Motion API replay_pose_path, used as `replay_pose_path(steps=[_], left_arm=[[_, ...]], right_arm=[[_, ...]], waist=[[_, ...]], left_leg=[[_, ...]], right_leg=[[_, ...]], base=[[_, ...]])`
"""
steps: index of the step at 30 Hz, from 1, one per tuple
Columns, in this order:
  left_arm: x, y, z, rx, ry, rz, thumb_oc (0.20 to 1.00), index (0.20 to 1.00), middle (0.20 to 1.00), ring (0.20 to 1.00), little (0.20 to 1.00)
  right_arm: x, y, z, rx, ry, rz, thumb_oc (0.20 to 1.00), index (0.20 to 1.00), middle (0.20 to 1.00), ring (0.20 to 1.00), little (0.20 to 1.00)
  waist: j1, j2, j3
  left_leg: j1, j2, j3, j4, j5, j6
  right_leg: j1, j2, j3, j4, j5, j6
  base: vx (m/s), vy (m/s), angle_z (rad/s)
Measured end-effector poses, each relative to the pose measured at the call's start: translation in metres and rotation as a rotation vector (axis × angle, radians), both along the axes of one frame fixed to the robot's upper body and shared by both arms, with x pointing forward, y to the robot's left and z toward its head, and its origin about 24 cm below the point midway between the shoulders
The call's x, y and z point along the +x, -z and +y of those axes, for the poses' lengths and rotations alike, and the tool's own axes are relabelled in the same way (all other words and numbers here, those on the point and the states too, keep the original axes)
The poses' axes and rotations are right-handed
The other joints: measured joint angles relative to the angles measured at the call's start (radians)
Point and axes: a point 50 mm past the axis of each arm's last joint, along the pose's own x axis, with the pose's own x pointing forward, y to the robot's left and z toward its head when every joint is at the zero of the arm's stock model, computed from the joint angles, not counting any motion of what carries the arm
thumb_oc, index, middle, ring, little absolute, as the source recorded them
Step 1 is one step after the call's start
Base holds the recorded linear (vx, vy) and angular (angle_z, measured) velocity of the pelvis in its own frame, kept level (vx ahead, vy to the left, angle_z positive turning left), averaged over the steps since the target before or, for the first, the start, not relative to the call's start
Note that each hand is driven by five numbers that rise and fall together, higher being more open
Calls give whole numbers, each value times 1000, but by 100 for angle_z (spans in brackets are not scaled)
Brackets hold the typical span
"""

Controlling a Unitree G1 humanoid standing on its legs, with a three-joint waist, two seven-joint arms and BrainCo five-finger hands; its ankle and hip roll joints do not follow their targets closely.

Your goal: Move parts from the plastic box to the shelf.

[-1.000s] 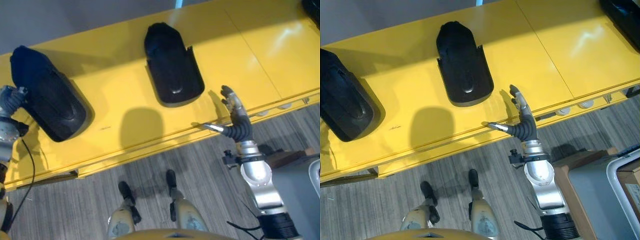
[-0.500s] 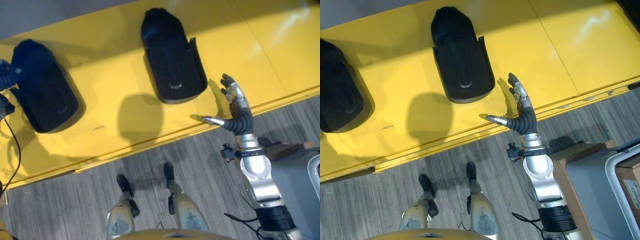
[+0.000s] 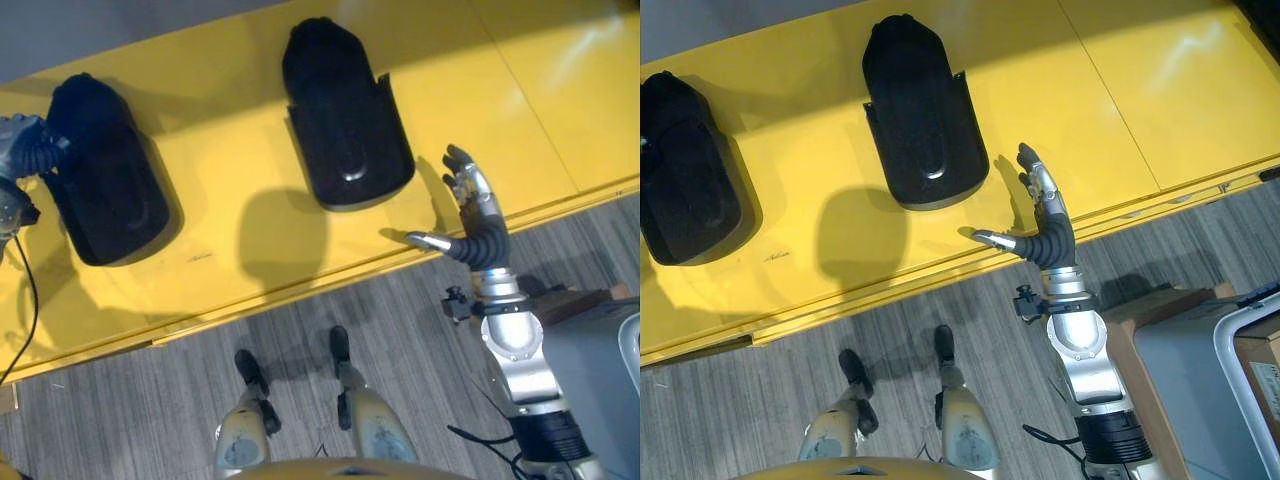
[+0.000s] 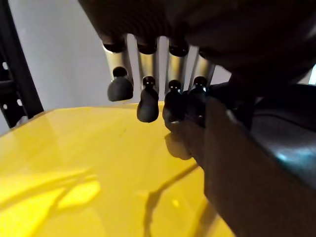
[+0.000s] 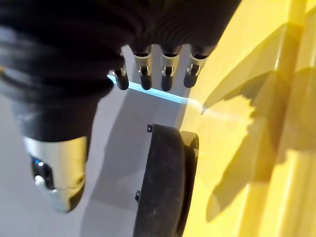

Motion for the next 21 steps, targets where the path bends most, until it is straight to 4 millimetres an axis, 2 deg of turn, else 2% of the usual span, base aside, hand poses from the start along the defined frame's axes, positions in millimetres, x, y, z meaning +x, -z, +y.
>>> replay_pose_path(steps=[12,21], left_arm=[[0,7,-17,252,125,147,200,200,200,200,200],[1,27,-30,488,207,264,200,200,200,200,200]], right_arm=[[0,-4,1,21,-15,-28,1000,1000,1000,1000,1000],[0,-6,3,24,-30,-53,1000,1000,1000,1000,1000]], waist=[[-9,10,-6],[-24,23,-24]], left_leg=[[9,-1,9,0,3,2],[9,-1,23,0,3,3]], right_leg=[[1,1,10,0,9,-13],[-6,3,19,0,14,-18]], base=[[5,16,-2],[3,13,-3]])
